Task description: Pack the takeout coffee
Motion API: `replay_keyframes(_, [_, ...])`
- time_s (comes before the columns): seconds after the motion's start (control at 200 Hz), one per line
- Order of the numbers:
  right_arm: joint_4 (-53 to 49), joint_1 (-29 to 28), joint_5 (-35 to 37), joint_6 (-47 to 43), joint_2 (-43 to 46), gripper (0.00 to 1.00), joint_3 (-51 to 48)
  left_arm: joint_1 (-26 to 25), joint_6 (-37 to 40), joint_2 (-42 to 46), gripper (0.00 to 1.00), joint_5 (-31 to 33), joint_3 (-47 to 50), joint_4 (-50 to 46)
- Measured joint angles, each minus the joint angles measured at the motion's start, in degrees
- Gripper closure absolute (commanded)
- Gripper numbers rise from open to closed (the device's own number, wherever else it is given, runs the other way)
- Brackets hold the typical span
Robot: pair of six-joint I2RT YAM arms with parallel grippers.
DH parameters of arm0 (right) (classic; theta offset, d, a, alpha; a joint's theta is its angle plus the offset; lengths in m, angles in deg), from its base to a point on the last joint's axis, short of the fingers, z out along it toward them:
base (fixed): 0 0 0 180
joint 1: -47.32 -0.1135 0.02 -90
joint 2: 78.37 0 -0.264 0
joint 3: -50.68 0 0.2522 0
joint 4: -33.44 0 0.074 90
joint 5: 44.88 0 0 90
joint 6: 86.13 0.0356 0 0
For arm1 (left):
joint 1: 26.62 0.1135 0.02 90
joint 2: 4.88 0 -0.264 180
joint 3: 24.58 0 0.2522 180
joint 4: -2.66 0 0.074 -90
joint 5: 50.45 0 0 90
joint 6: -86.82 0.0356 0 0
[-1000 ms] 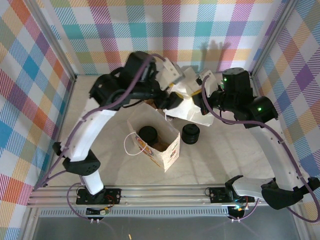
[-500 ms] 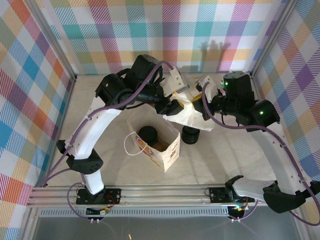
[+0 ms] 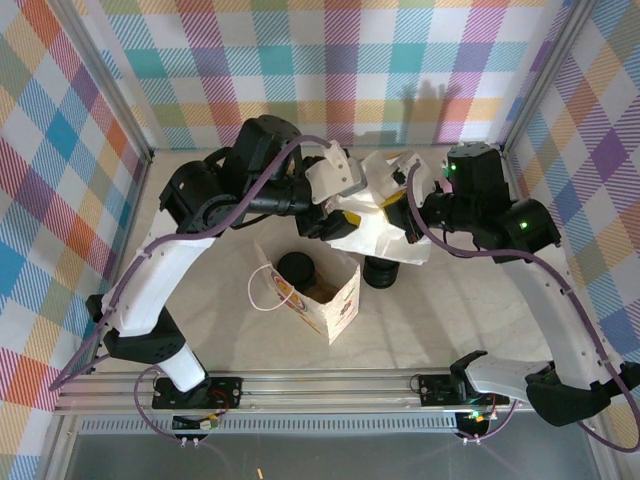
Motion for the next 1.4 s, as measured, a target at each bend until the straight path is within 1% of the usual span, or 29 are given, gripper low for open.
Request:
replay_keyframes(0.08, [-0.6,0.0,-1.9,0.2,-0.8,1.00,0.5,-1.5,1.3,-0.5,0.24,-0.5,-0.3,0.0])
replay_keyframes(0.175, [-1.0,0.0,-4.0,0.4,-1.1,1.00,0.6,-2.1,2.5,-1.4,0.19,-0.7,-0.3,0.0])
replay_keyframes(0.34, [-2.1,0.0,-7.5,0.3,-0.9,1.00,0.7,-2.2,4.9,-2.3,0.11,2.3,0.3,-0.1])
replay_keyframes(0.47, [-3.0,0.0,-9.7,-0.2,-0.1,1.00,0.8,-2.2,6.4,-2.3,0.10,5.2,1.4,-0.5])
replay_keyframes(0.67, [-5.2,0.0,-10.7,-2.1,1.0,1.00,2.1,-2.2,8.0,-2.4,0.16,8.4,1.5,-3.5])
replay_keyframes(0.895, [-7.1,0.0,-10.7,-3.6,1.6,1.00,3.3,-2.2,8.7,-2.4,0.30,9.8,1.5,-6.0])
replay_keyframes(0.995, [-7.4,0.0,-10.7,-4.2,1.6,1.00,3.5,-2.2,9.0,-2.4,0.41,10.1,1.5,-6.7])
replay_keyframes(1.075, [-7.4,0.0,-10.7,-4.3,1.6,1.00,3.5,-2.2,9.4,-2.4,0.43,10.6,1.5,-6.9])
replay_keyframes(1.125, [-7.4,0.0,-10.7,-4.3,1.6,1.00,3.5,-2.2,9.5,-2.4,0.46,10.9,1.5,-7.0])
replay_keyframes(1.185, [-7.4,0.0,-10.7,-4.3,1.6,1.00,3.5,-2.2,9.9,-2.4,0.53,11.2,1.5,-7.0])
replay_keyframes(1.33, [-7.4,0.0,-10.6,-4.5,1.6,1.00,3.5,-2.3,10.6,-2.4,0.74,12.5,1.5,-7.0])
replay_keyframes(1.4, [-7.4,0.0,-10.4,-4.8,1.6,0.99,3.5,-2.3,10.9,-2.3,0.81,13.0,1.6,-6.9])
